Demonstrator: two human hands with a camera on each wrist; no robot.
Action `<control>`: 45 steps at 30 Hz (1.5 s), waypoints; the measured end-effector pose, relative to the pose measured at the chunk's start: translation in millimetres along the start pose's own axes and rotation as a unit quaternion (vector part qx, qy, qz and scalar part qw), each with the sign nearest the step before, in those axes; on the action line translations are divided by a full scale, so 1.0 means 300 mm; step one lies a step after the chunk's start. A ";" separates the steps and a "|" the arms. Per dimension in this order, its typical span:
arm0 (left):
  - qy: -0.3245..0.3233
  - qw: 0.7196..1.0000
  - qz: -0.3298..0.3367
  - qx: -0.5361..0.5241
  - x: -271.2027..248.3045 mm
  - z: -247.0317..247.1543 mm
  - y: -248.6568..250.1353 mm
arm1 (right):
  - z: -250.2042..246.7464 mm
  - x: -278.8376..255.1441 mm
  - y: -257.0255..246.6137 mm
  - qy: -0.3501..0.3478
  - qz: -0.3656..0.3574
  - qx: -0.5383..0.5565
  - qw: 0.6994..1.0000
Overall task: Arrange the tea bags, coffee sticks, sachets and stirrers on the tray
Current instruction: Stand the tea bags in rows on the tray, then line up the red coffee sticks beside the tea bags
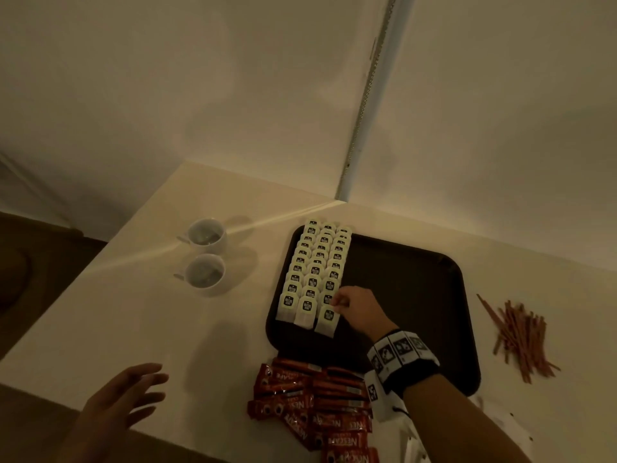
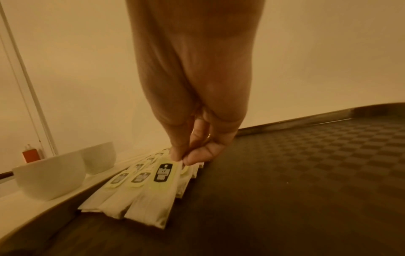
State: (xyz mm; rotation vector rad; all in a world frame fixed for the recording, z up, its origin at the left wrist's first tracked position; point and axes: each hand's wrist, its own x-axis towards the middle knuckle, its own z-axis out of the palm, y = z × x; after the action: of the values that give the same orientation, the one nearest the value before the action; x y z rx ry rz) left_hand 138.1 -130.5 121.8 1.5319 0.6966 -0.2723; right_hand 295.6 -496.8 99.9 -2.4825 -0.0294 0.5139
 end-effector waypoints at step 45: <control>-0.043 0.996 0.031 0.071 -0.063 0.024 -0.101 | 0.268 -0.461 0.094 -0.067 -0.065 -0.254 0.963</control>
State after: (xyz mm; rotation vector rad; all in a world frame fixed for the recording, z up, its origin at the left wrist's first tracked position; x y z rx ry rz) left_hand 107.6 -143.9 107.2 1.6633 0.5708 -0.3451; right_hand 135.4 -494.4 73.1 -2.9087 -0.4262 0.6840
